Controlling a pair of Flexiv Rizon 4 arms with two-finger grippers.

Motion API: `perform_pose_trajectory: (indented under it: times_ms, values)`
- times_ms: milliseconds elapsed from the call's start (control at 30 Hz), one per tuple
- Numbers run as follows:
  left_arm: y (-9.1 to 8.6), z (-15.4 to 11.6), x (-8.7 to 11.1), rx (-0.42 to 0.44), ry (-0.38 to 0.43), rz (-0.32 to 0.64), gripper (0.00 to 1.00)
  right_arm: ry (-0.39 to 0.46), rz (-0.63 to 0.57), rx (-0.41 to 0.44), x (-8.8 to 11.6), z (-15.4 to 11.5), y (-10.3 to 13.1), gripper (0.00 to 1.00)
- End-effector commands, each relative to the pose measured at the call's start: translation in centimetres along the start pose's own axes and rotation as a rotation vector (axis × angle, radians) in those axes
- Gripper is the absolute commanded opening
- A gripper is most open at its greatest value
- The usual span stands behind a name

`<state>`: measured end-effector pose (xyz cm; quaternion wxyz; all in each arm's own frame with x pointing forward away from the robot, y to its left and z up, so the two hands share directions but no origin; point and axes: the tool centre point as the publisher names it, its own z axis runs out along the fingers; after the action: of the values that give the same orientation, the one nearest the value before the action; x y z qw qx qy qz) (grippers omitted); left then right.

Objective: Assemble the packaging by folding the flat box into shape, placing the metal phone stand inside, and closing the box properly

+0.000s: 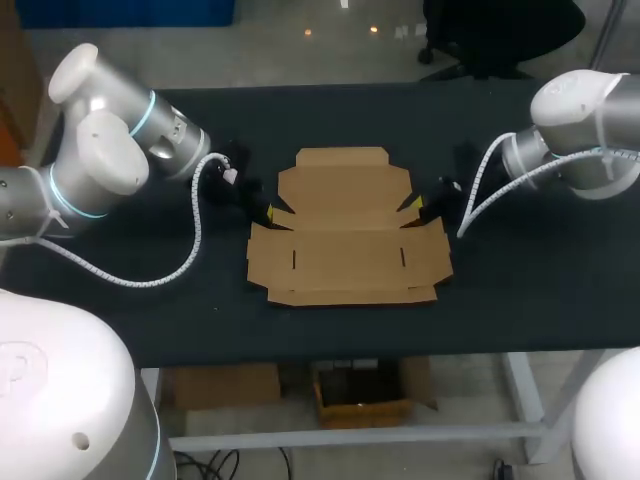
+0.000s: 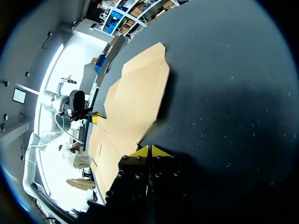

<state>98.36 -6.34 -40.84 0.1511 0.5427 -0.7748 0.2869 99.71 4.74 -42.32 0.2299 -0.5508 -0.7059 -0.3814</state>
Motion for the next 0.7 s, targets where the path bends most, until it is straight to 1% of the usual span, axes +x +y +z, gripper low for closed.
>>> perform_pose_trajectory:
  times_ms: [33,200,267,333,367,433,467,633,700]
  values:
    - [0.0,-0.4,0.7,-0.007,-0.017,0.004,0.00,-0.008,-0.002,-0.006,0.4,-0.1,-0.1,0.00]
    - [-0.2,-0.6,1.2,-0.013,-0.042,0.013,0.00,-0.030,0.000,-0.011,0.9,-0.2,-0.2,0.00]
    - [-0.2,-0.6,1.3,-0.017,-0.052,0.017,0.00,-0.052,0.006,-0.014,1.1,-0.3,-0.2,0.00]
    - [-0.3,-0.6,1.4,-0.022,-0.062,0.018,0.00,-0.053,0.007,-0.014,1.3,-0.4,-0.3,0.00]
    - [-0.3,-0.5,1.5,-0.024,-0.067,0.020,0.00,-0.068,0.012,-0.018,1.5,-0.4,-0.3,0.00]
    - [-0.3,-0.5,1.6,-0.026,-0.076,0.021,0.00,-0.070,0.012,-0.019,1.8,-0.5,-0.4,0.00]
    - [-0.4,-0.5,1.7,-0.028,-0.080,0.022,0.00,-0.090,0.017,-0.018,2.0,-0.5,-0.4,0.00]
    - [-0.4,-0.5,2.1,-0.035,-0.102,0.027,0.00,-0.115,0.030,-0.011,2.6,-0.4,-0.6,0.00]
    - [-0.3,-0.4,2.2,-0.037,-0.107,0.028,0.00,-0.140,0.046,-0.006,2.8,-0.4,-0.7,0.00]
